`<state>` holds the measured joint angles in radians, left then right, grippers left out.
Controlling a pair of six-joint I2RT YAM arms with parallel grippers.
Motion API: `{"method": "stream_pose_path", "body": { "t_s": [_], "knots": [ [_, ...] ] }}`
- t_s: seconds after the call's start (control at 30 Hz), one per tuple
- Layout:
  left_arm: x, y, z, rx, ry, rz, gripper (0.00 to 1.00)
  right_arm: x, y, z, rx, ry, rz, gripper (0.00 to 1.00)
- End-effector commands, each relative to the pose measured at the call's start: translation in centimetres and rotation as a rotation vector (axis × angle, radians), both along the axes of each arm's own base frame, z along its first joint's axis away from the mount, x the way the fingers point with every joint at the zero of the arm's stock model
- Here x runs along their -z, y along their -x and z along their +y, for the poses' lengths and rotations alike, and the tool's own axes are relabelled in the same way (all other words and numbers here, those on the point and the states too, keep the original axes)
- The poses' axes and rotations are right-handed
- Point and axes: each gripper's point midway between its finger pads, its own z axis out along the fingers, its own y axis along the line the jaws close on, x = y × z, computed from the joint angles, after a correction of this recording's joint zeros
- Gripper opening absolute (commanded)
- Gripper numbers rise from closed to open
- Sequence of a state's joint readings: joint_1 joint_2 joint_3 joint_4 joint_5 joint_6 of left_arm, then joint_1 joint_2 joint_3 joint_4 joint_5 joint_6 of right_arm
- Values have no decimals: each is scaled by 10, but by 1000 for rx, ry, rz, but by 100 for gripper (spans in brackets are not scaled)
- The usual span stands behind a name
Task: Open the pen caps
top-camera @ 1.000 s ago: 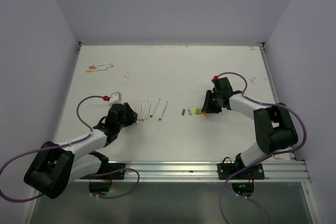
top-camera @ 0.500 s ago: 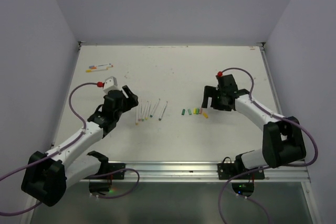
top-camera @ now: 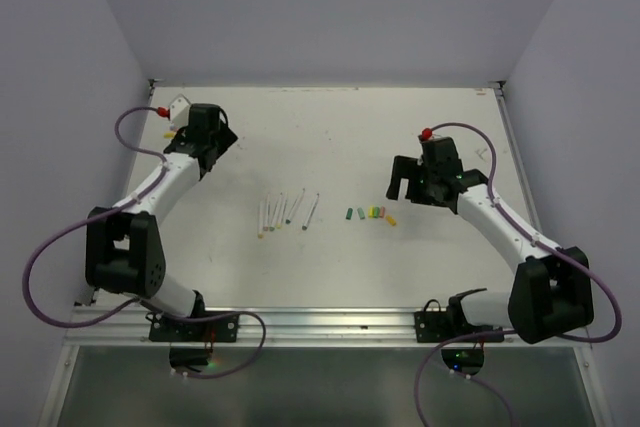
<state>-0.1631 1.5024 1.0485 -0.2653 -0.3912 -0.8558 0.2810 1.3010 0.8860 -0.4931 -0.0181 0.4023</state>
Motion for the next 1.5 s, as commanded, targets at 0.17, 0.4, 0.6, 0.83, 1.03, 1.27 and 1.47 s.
{"method": "stream_pose_path", "body": {
  "t_s": [0.17, 0.4, 0.6, 0.83, 1.03, 1.27, 1.47],
  "knots": [
    [10, -39, 94, -334, -105, 177, 79, -16, -5, 23, -46, -90, -32, 98],
    [11, -70, 124, -436, -150, 158, 82, -15, -11, 30, -70, -108, -46, 99],
    [33, -90, 131, -475, -150, 142, 82, -13, -13, 32, -80, -108, -43, 98],
    [41, -101, 145, -519, -207, 124, 82, 1, -11, 37, -97, -123, -19, 99],
    [40, -113, 146, -544, -190, 86, 81, 3, -12, 38, -102, -128, -16, 99],
    [63, -121, 141, -557, -164, 214, 81, 4, -11, 38, -103, -128, -24, 99],
    [85, -119, 137, -538, -139, 263, 80, 6, -10, 37, -102, -126, -20, 98]
  ]
}}
